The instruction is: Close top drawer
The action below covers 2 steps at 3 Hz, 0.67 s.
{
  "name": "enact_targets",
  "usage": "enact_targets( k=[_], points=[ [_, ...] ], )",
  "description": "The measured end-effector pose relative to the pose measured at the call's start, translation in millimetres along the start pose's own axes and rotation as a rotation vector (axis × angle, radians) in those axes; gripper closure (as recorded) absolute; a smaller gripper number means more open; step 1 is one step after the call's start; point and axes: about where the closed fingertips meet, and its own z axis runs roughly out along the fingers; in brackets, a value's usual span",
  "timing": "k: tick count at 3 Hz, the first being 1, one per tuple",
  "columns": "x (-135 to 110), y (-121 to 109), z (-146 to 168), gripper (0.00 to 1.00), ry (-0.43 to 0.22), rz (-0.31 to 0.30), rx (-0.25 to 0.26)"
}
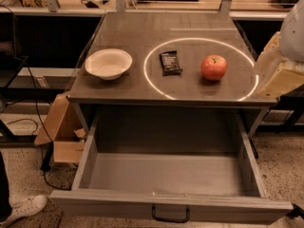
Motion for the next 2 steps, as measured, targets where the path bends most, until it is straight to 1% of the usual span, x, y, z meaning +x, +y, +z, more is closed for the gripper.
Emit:
enact_targets(
  k=[1, 2],
  points=[
    [6, -2, -9, 0.89, 0.023, 0.020, 0.051],
    [27, 5, -5, 1.00, 0.073, 0.088, 0.095]
  ],
)
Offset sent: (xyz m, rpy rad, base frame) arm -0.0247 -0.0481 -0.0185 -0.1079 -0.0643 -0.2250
